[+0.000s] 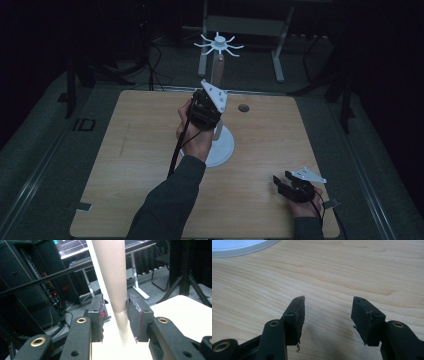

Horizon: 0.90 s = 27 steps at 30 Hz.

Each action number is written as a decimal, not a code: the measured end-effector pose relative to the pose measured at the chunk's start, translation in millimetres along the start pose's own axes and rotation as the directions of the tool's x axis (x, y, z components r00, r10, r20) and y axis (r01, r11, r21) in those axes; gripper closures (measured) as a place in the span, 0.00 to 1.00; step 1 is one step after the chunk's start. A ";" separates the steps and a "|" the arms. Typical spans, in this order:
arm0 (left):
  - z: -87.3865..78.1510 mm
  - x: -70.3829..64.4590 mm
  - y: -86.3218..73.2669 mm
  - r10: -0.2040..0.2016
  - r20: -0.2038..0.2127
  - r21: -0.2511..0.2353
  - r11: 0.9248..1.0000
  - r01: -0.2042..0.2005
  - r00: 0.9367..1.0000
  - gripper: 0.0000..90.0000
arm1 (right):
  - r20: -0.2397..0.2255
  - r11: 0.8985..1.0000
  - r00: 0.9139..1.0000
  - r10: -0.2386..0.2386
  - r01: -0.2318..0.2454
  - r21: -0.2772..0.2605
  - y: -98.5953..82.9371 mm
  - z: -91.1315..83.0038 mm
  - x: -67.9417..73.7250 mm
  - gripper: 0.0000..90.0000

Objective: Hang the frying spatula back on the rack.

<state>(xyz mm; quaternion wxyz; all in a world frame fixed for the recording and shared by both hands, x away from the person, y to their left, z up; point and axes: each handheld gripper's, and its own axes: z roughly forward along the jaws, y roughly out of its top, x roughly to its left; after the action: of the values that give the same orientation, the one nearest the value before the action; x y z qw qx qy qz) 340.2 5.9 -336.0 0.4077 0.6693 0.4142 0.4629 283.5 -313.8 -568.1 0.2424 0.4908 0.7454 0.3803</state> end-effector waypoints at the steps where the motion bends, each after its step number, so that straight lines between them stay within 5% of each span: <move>1: -0.7 0.2 -0.2 -0.003 0.005 -0.004 1.000 0.003 1.000 0.72 | 0.000 1.000 1.000 0.000 0.000 0.000 0.0 0.0 0.0 0.49; 11: -7.3 4.8 -2.2 -0.017 0.072 -0.019 1.000 0.018 0.997 0.64 | 0.000 1.000 1.000 0.001 -0.001 0.003 0.1 0.1 0.0 0.49; 20: -12.1 10.1 -4.4 -0.034 0.158 -0.021 0.999 0.037 0.987 0.61 | 0.000 1.000 1.000 0.002 -0.002 0.003 0.1 0.1 0.0 0.49; 22: -12.8 12.0 -5.0 -0.039 0.196 -0.022 0.999 0.045 0.980 0.60 | 0.000 1.000 1.000 0.002 -0.002 0.003 0.1 0.0 -0.1 0.49; 24: -12.7 14.7 -6.2 -0.048 0.266 -0.024 0.998 0.056 0.963 0.60 | -0.001 1.000 1.000 0.003 -0.003 0.003 0.1 0.0 -0.1 0.49; 27: -13.7 16.2 -8.6 -0.027 0.305 -0.027 0.999 0.037 0.952 0.59 | -0.002 1.000 1.000 0.004 -0.004 0.003 0.1 0.0 -0.2 0.49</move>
<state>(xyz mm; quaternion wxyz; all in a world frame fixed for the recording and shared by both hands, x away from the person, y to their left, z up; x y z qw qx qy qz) 329.3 26.0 -336.2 0.4848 0.7191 0.3497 0.3544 283.7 -313.9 -568.0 0.2400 0.4925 0.7453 0.3801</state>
